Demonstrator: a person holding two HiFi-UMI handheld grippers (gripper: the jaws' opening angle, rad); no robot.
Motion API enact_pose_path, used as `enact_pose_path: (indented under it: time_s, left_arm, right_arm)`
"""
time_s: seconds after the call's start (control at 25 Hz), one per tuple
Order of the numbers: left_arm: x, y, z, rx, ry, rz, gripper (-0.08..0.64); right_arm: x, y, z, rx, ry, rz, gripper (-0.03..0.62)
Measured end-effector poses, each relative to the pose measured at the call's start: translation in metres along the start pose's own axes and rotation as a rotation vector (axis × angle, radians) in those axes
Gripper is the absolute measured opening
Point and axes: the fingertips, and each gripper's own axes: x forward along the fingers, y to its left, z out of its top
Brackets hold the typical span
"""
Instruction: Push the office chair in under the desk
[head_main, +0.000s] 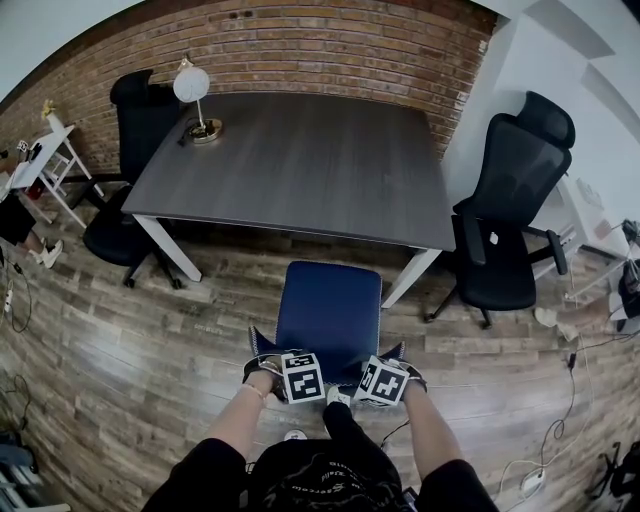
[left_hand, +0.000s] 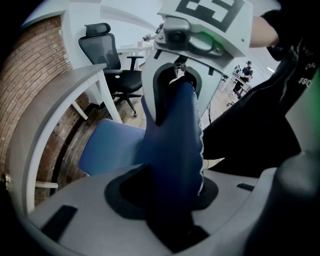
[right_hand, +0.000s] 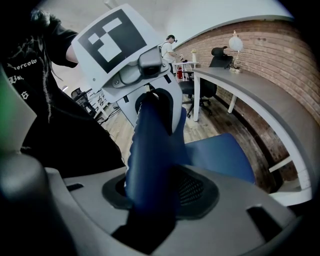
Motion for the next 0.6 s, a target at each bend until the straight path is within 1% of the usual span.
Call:
enact_pose_path:
  time_s: [0.6]
  left_arm:
    - [0.0,0.023,0.007,-0.002,0.0,-0.005,0.161]
  right_arm:
    - [-0.005,-0.024,0.002,0.0,-0.002,0.002,0.176]
